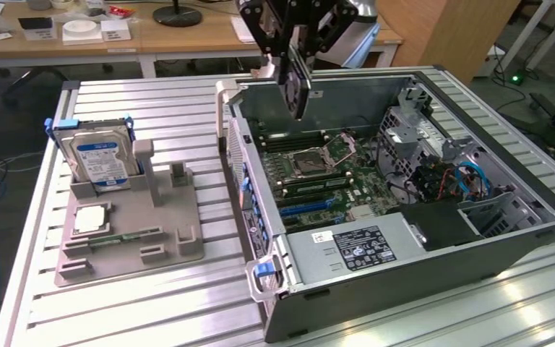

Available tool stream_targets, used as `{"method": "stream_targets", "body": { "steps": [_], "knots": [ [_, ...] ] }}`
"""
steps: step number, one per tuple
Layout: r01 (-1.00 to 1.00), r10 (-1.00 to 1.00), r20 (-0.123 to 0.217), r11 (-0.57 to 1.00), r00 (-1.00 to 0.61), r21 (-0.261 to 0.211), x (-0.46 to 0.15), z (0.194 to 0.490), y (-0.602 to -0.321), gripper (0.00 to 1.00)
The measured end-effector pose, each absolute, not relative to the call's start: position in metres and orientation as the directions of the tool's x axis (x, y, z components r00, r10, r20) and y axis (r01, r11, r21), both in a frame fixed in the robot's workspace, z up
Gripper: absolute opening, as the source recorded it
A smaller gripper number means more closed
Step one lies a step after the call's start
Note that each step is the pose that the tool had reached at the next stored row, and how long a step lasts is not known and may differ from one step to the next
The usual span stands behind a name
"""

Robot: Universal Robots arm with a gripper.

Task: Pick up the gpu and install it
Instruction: 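Pick up the gpu and move the gpu toward the slot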

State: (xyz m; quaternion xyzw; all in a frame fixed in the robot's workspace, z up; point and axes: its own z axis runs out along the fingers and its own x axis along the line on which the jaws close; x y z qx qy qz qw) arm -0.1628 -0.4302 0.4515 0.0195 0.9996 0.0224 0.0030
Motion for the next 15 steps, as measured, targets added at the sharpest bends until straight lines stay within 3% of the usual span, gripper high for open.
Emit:
{"method": "stream_targets", "body": {
  "steps": [15],
  "knots": [
    [0.036, 0.037, -0.005, 0.998, -0.999, 0.045, -0.144, 0.449, -0.430, 0.28]
  ]
}}
